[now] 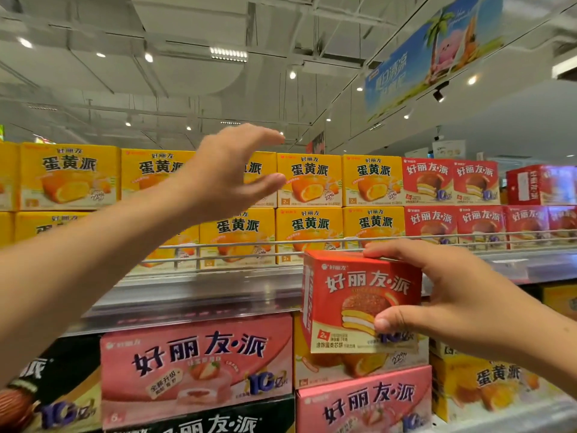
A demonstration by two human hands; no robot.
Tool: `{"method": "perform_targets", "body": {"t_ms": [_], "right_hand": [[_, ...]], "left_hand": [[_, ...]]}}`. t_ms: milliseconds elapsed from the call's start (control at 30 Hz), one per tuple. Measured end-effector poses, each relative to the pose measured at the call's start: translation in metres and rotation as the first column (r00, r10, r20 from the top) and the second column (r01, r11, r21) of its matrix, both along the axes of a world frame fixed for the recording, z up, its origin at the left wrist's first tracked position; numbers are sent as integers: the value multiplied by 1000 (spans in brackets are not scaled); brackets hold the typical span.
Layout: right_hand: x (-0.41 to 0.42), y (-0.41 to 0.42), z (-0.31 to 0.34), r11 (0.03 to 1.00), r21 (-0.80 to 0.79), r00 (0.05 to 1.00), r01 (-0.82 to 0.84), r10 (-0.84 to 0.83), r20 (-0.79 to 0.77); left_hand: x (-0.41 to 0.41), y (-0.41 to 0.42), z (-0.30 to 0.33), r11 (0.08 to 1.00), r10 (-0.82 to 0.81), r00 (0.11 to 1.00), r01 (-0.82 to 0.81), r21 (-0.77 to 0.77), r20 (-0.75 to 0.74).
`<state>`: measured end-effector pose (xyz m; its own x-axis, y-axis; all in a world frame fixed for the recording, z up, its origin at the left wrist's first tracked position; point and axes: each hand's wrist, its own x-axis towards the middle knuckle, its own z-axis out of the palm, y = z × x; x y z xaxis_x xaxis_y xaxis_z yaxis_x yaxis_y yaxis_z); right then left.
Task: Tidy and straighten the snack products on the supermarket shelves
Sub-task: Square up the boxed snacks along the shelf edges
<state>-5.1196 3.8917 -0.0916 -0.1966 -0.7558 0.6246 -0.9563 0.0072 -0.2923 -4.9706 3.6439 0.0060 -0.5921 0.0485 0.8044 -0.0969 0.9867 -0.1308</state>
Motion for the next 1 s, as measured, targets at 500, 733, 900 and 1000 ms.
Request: {"method": "perform_targets", "body": {"t_ms": [500,733,900,1000], "right_hand": [[1,104,-39,972,-28,902,231,-204,381],[-53,185,-34,983,68,862,172,-183,472],[-117,250,-31,984,63,873,168,-178,454],[-154,281,-23,980,67,915,189,-200,349]], "left_hand": [[-61,119,-163,268,-784,607,517,813,-128],[-118,190,-161,262,-840,536,538,802,-86],[-176,250,-153,357,-824,566,552,754,-24],[-205,269,-147,512,-759,649,554,656,44]]}}
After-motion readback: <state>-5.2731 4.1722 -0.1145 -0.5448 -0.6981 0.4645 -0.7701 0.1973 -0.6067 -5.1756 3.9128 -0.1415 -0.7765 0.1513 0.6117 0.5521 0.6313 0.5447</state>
